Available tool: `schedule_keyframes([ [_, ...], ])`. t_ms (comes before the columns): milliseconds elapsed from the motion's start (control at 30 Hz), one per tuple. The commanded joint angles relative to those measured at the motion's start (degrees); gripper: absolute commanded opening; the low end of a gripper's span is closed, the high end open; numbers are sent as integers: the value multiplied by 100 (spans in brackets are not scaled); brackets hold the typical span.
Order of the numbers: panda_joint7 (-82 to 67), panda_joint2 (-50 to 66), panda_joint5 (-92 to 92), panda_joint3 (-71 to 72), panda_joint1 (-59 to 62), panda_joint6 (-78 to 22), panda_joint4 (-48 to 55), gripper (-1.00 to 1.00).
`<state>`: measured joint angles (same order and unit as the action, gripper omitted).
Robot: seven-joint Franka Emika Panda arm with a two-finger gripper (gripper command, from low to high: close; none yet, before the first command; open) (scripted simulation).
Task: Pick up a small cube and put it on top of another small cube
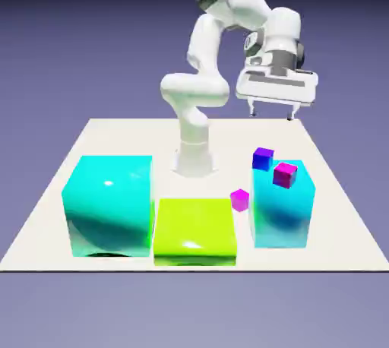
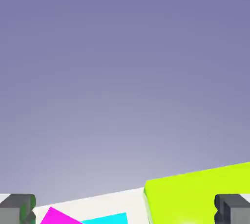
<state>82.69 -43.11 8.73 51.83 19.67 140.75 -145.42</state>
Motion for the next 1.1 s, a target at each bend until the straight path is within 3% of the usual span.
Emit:
schedule_keyframes([
  [0,191,-48,39,208,54,-101,37,0],
  [600,3650,-920,727,3935,1003,-1860,658,0],
  [1067,7138,-1844,737,6349,636,-941,-689,0],
])
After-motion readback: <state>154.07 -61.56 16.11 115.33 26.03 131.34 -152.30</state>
